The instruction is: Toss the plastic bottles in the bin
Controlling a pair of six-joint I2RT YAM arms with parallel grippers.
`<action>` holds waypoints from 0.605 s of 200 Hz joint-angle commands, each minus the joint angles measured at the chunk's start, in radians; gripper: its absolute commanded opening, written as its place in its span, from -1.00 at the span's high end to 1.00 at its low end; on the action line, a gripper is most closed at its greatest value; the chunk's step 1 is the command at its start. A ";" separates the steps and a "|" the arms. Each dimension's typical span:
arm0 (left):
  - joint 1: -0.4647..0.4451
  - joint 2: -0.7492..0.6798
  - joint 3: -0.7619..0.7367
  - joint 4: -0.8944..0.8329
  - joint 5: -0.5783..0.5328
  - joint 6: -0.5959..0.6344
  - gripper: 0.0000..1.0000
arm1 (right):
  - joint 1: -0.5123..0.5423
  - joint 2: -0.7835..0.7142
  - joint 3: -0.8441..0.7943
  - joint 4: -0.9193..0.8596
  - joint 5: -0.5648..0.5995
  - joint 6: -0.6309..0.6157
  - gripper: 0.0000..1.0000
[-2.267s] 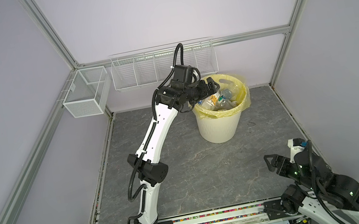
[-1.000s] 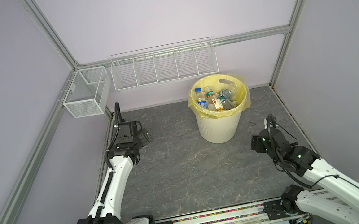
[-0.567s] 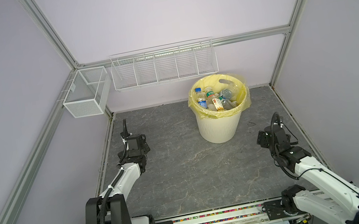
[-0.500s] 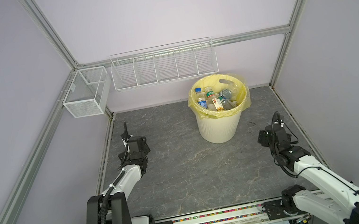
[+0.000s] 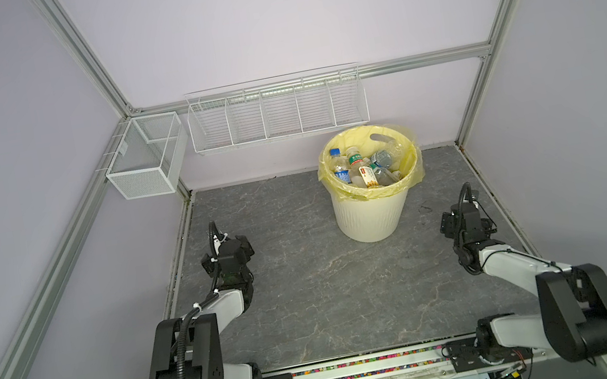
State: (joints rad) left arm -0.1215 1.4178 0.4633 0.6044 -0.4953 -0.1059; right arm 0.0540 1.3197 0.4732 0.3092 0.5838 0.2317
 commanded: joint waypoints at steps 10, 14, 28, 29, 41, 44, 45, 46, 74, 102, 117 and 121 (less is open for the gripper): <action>0.005 0.081 -0.094 0.312 0.078 0.087 -0.99 | -0.009 0.055 -0.021 0.240 -0.006 -0.075 -0.78; 0.005 0.099 -0.106 0.347 0.076 0.085 -0.98 | -0.010 0.062 -0.018 0.249 -0.003 -0.082 -0.78; 0.005 0.156 -0.133 0.467 0.073 0.103 -0.99 | -0.018 0.088 -0.060 0.387 -0.028 -0.110 -0.78; 0.005 0.155 -0.133 0.467 0.073 0.102 -0.99 | -0.019 0.090 -0.064 0.400 -0.033 -0.113 -0.78; 0.005 0.126 -0.112 0.373 0.085 0.089 -0.98 | -0.025 0.118 -0.084 0.462 -0.048 -0.125 -0.78; 0.005 0.124 -0.104 0.352 0.084 0.089 -0.98 | -0.022 0.118 -0.085 0.463 -0.059 -0.131 -0.78; 0.005 0.124 -0.100 0.346 0.083 0.088 -0.98 | -0.023 0.116 -0.085 0.460 -0.063 -0.131 -0.78; 0.005 0.125 -0.098 0.342 0.083 0.088 -0.98 | -0.023 0.115 -0.085 0.460 -0.067 -0.132 -0.78; 0.013 0.139 -0.083 0.339 0.105 0.091 -0.98 | -0.026 0.104 -0.134 0.538 -0.160 -0.165 -0.78; 0.020 0.139 -0.077 0.327 0.121 0.088 -0.98 | -0.024 0.154 -0.185 0.675 -0.318 -0.228 -0.77; 0.020 0.138 -0.077 0.327 0.121 0.087 -0.98 | -0.015 0.263 -0.203 0.873 -0.346 -0.273 -0.77; 0.020 0.138 -0.077 0.327 0.122 0.086 -0.98 | -0.015 0.239 -0.195 0.827 -0.348 -0.268 -0.76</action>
State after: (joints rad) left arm -0.1089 1.5578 0.3683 0.9081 -0.3920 -0.0357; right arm 0.0341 1.4937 0.2996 0.9390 0.3492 0.0521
